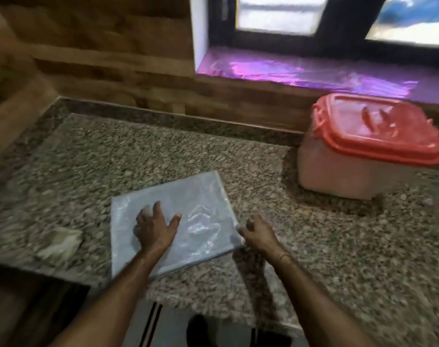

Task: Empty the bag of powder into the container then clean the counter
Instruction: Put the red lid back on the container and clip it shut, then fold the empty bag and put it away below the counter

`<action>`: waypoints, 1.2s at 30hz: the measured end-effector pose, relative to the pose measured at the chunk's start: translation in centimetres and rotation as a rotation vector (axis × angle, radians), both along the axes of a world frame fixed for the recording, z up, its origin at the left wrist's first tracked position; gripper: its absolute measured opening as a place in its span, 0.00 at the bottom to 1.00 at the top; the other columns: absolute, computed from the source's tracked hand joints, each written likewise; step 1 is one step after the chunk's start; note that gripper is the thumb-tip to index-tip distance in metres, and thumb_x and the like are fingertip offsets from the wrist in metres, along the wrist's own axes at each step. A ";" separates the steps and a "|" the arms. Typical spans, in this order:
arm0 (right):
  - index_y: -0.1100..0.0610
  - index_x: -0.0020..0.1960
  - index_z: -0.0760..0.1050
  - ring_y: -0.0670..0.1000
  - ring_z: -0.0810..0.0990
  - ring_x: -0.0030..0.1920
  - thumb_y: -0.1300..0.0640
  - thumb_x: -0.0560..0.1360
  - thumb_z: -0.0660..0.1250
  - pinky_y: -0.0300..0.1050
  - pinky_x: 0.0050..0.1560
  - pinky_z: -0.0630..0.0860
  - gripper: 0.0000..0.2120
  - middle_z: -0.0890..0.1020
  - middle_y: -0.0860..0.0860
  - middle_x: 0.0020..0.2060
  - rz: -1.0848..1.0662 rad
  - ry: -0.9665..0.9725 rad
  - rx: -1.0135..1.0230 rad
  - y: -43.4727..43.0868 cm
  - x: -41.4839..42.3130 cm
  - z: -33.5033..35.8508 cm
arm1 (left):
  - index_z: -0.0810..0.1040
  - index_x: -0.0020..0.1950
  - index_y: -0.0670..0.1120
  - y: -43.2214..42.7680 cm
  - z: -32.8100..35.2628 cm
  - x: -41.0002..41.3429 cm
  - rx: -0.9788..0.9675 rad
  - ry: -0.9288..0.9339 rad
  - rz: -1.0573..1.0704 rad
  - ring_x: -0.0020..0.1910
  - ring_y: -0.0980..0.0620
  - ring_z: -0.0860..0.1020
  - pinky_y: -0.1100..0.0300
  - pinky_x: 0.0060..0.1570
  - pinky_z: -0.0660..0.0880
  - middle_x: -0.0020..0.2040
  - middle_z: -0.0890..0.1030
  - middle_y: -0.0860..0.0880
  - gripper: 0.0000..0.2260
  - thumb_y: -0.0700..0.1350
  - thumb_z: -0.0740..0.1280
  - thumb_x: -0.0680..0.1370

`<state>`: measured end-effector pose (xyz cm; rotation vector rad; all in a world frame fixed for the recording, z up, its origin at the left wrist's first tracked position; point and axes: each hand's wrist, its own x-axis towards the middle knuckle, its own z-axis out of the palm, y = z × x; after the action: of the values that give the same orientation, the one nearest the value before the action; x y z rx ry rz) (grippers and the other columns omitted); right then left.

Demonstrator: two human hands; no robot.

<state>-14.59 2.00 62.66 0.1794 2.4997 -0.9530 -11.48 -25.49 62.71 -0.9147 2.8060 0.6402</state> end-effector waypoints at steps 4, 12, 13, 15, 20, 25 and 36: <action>0.56 0.49 0.74 0.59 0.80 0.49 0.37 0.73 0.70 0.48 0.42 0.70 0.22 0.80 0.57 0.47 -0.079 0.022 0.086 -3.1 0.1 -2.3 | 0.55 0.83 0.53 -6.6 -2.7 4.3 0.035 -0.115 0.100 0.81 0.35 0.51 0.38 0.77 0.55 0.83 0.50 0.39 0.40 0.68 0.64 0.77; 0.54 0.50 0.84 0.56 0.85 0.46 0.52 0.71 0.75 0.51 0.50 0.82 0.10 0.87 0.52 0.44 -0.146 -0.021 0.112 -1.1 -1.1 -0.9 | 0.70 0.69 0.51 -7.4 -2.2 5.9 -0.163 -0.077 -0.073 0.65 0.39 0.69 0.45 0.61 0.71 0.69 0.70 0.41 0.34 0.70 0.69 0.71; 0.52 0.49 0.84 0.56 0.85 0.46 0.52 0.71 0.75 0.52 0.52 0.82 0.07 0.87 0.52 0.44 -0.117 -0.009 0.146 -0.4 -1.5 -0.4 | 0.69 0.70 0.50 -7.6 -2.2 5.1 -0.176 -0.065 -0.112 0.67 0.38 0.68 0.44 0.64 0.69 0.72 0.68 0.41 0.36 0.69 0.70 0.70; 0.47 0.47 0.81 0.56 0.84 0.47 0.51 0.72 0.73 0.51 0.53 0.80 0.04 0.86 0.49 0.45 -0.078 0.026 0.227 0.5 -2.2 0.9 | 0.61 0.78 0.50 -7.9 -2.2 2.9 -0.149 -0.073 -0.225 0.77 0.37 0.60 0.40 0.72 0.60 0.80 0.60 0.40 0.42 0.68 0.71 0.72; 0.48 0.60 0.79 0.59 0.80 0.57 0.53 0.74 0.73 0.51 0.58 0.73 0.14 0.84 0.53 0.55 -0.204 0.144 0.357 1.3 -3.3 2.1 | 0.59 0.80 0.51 -6.1 -2.0 -2.5 -0.043 -0.113 -0.385 0.75 0.39 0.66 0.41 0.70 0.64 0.76 0.69 0.42 0.43 0.68 0.71 0.72; 0.55 0.73 0.65 0.63 0.69 0.68 0.50 0.71 0.77 0.56 0.64 0.72 0.36 0.68 0.60 0.70 -0.557 0.119 0.243 -1.7 1.9 -0.3 | 0.72 0.68 0.50 -4.2 -2.8 -2.7 0.126 -0.039 -0.259 0.59 0.39 0.80 0.49 0.52 0.77 0.62 0.81 0.43 0.28 0.61 0.75 0.73; 0.59 0.58 0.81 0.57 0.84 0.50 0.58 0.74 0.74 0.54 0.57 0.82 0.14 0.86 0.55 0.52 -0.878 -0.009 -0.251 -1.1 4.6 -2.8 | 0.78 0.66 0.41 -0.8 -3.5 -2.4 0.240 -0.138 -0.140 0.60 0.37 0.80 0.52 0.54 0.75 0.62 0.82 0.38 0.23 0.58 0.62 0.83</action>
<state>-10.04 0.85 59.87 1.2553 2.2390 -1.5551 -13.86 -26.33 59.19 -0.6839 2.5727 0.8358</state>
